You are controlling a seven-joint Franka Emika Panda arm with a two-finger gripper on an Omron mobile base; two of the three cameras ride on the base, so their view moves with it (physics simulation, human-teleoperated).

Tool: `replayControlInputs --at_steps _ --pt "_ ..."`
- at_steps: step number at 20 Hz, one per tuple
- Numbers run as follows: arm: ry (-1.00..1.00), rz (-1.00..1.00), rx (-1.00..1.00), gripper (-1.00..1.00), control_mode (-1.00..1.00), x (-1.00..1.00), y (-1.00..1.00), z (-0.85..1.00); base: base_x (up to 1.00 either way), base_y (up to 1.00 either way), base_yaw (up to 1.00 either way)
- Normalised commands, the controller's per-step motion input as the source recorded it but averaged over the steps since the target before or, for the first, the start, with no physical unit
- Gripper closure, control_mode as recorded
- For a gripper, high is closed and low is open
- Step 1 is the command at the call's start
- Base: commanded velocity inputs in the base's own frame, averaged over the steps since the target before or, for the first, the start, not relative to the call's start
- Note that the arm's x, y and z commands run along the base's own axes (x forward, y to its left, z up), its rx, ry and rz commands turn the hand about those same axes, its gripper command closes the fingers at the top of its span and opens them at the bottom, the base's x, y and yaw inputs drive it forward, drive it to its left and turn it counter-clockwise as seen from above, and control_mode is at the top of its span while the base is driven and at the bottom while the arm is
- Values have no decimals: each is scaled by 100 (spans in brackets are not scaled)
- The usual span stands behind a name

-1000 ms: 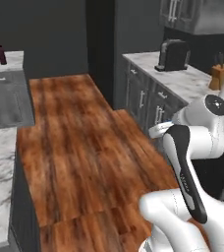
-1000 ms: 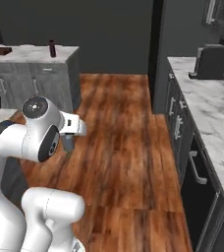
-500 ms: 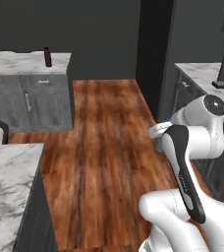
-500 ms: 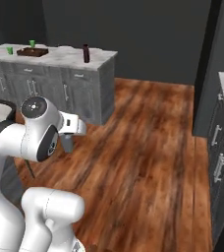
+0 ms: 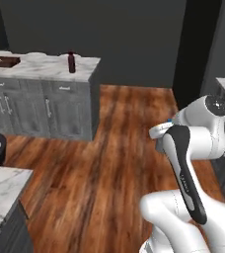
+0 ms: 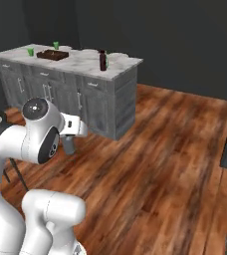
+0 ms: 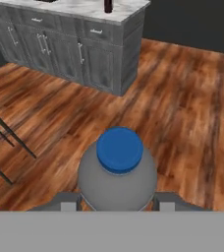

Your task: Place the drinks on the dining counter in a tight cluster.

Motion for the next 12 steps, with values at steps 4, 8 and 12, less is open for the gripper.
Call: replayControlInputs --at_steps 4,8,12 --pt "0 0 0 100 100 0 0 0 100 -66 33" --pt "0 0 0 100 100 0 0 0 100 -66 30" --pt "0 0 0 100 100 0 0 0 100 -81 31"
